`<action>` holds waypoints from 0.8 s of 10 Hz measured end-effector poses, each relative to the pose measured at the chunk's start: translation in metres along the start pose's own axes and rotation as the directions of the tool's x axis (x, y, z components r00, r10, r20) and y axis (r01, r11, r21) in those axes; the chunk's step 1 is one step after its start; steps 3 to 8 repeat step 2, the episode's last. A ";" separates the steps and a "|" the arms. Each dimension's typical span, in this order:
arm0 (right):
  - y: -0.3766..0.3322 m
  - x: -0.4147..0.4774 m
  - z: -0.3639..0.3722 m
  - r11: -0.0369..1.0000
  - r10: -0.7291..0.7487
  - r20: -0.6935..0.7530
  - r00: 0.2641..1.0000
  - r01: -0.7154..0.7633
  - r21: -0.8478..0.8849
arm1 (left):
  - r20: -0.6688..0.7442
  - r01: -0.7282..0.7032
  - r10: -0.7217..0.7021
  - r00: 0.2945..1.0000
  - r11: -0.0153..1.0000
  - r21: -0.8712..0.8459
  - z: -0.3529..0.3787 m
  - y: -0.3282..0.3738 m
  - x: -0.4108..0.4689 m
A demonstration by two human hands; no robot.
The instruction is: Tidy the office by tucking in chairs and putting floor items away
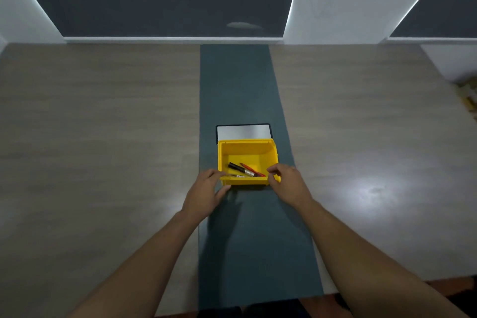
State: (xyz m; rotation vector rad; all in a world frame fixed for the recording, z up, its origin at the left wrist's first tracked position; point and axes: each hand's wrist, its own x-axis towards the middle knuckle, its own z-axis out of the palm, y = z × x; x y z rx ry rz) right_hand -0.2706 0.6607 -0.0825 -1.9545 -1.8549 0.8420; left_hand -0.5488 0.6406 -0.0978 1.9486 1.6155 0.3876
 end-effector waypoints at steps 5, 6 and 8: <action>0.010 -0.041 0.010 0.999 -0.002 -0.024 1.000 0.003 0.037 | 0.005 0.006 -0.005 1.000 1.000 -0.005 0.013 -0.001 -0.031; 0.010 -0.041 0.010 0.999 -0.002 -0.024 1.000 0.003 0.037 | 0.005 0.006 -0.005 1.000 1.000 -0.005 0.013 -0.001 -0.031; 0.010 -0.041 0.010 0.999 -0.002 -0.024 1.000 0.003 0.037 | 0.005 0.006 -0.005 1.000 1.000 -0.005 0.013 -0.001 -0.031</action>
